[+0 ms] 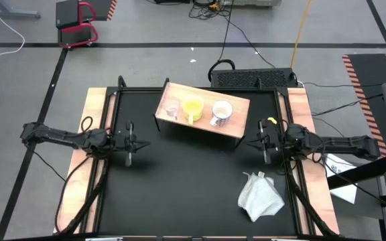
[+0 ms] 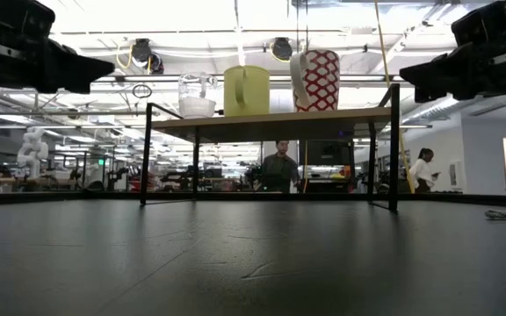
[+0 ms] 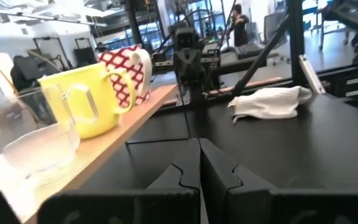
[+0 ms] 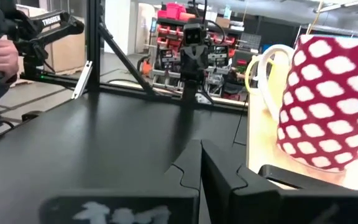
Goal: Stack small to large cups/mugs on shelf
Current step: Return to Home Position
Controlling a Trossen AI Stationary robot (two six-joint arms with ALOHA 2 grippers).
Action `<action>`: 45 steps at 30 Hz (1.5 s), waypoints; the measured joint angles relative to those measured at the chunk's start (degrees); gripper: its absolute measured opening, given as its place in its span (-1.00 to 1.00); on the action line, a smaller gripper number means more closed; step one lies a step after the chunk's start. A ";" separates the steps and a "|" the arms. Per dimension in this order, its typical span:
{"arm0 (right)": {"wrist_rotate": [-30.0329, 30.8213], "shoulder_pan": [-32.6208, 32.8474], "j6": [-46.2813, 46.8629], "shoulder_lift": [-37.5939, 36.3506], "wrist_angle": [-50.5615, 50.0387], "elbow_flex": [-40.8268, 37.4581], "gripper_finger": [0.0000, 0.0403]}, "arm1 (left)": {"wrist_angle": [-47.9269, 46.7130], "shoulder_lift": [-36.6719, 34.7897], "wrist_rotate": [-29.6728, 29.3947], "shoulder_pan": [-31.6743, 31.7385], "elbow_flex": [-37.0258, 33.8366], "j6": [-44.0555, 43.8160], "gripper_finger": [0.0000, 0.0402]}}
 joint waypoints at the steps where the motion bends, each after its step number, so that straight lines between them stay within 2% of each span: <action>1: 0.00 0.00 0.05 0.84 0.52 0.00 -1.00 | -0.20 0.00 0.02 0.40 0.00 0.05 -0.99; 13: 0.02 0.02 2.67 5.58 3.88 0.00 -1.00 | -2.53 -0.01 0.60 2.52 0.00 -2.79 -1.00; 19: -0.12 0.02 2.57 5.54 3.85 -0.04 -1.00 | -2.77 -0.08 5.59 2.49 0.00 -1.64 -1.00; 25: -4.54 0.04 2.43 5.11 3.96 -0.04 -1.00 | -2.73 -0.09 5.79 2.47 0.00 -1.20 -1.00; 45: -6.16 0.11 2.03 1.66 3.38 -0.04 -1.00 | -1.78 -0.09 4.09 -0.71 0.00 0.60 -1.00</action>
